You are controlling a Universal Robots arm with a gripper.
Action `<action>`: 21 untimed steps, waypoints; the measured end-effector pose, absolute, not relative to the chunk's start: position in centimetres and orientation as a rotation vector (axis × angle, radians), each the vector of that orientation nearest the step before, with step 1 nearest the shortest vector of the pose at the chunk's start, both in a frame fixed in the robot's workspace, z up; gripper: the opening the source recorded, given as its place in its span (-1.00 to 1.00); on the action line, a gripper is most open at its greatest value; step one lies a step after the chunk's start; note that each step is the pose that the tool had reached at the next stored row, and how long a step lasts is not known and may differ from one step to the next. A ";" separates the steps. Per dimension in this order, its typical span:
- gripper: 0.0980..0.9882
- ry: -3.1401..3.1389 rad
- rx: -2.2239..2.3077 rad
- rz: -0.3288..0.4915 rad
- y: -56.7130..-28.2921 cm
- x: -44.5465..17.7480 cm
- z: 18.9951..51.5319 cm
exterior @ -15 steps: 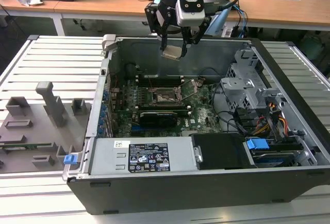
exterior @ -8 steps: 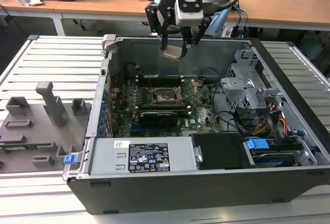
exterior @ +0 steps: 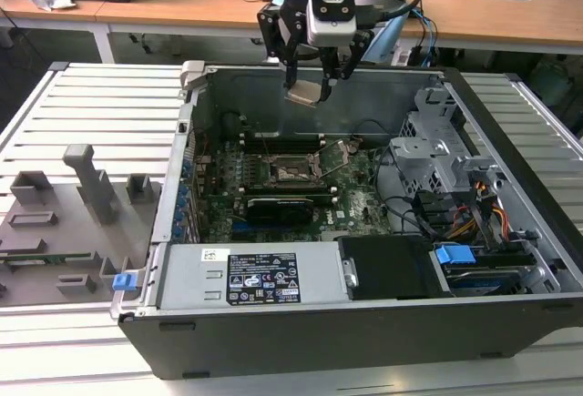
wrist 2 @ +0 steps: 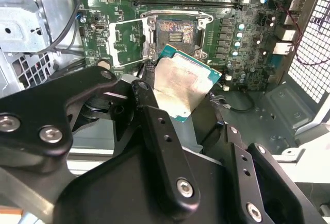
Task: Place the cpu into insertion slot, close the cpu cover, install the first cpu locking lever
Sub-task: 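Place the cpu into insertion slot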
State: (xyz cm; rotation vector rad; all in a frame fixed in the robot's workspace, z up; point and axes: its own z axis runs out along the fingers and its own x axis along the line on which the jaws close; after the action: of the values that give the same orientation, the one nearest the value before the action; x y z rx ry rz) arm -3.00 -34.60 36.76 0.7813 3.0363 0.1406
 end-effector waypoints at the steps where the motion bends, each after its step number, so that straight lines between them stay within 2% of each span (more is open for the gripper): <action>1: -0.03 3.035 0.786 0.140 -34.6 -3.0 36.8; 21: -0.03 3.011 0.866 0.140 -34.6 -3.0 36.8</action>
State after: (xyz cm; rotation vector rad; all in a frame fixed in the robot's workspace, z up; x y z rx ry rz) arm -3.00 -34.60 36.76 0.8661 3.0107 0.1402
